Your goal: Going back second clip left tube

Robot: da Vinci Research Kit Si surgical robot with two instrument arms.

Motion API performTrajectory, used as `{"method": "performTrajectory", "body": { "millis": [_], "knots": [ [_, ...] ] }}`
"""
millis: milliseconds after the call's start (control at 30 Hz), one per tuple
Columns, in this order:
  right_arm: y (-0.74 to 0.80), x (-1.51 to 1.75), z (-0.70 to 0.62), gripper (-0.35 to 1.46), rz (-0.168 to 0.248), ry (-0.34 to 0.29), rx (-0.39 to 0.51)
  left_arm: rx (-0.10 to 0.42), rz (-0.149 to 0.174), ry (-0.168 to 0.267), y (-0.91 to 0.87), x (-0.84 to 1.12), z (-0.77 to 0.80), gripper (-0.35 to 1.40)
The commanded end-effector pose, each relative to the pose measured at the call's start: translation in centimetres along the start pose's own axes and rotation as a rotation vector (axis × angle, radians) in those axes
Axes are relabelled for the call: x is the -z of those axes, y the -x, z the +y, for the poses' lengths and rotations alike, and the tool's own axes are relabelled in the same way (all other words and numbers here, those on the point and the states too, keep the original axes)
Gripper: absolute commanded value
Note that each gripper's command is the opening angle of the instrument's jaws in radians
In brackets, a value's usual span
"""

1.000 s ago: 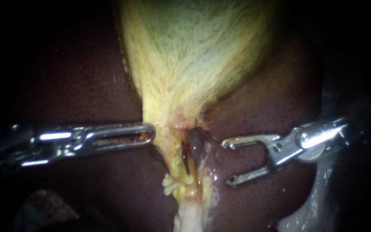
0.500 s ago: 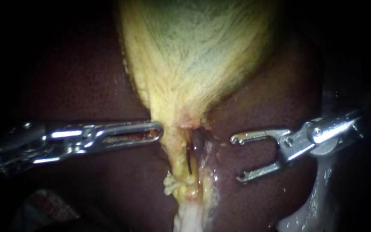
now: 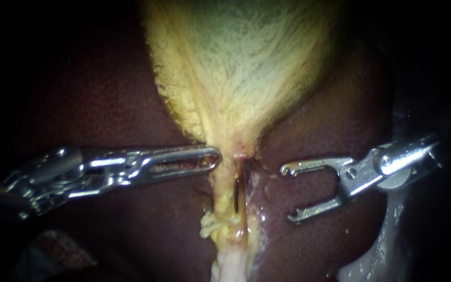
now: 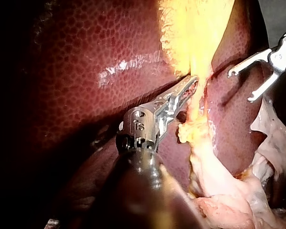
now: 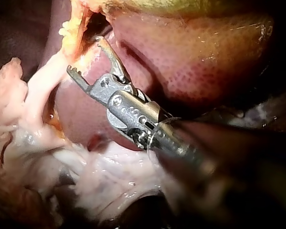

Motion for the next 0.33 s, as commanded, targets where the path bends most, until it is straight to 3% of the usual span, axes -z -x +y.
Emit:
{"method": "performTrajectory", "body": {
  "millis": [33, 333],
  "knots": [
    [0.0, 0.0, 0.0, 0.6, -0.001, 0.0, 0.0, 0.0, 0.0, -0.001, 0.0, 0.0, 0.01, -0.35],
    [0.01, 0.02, -0.01, 0.6, 0.0, -0.001, 0.001, -0.001, 0.003, 0.0, 0.01, -0.01, 0.03, -0.35]
  ]
}}
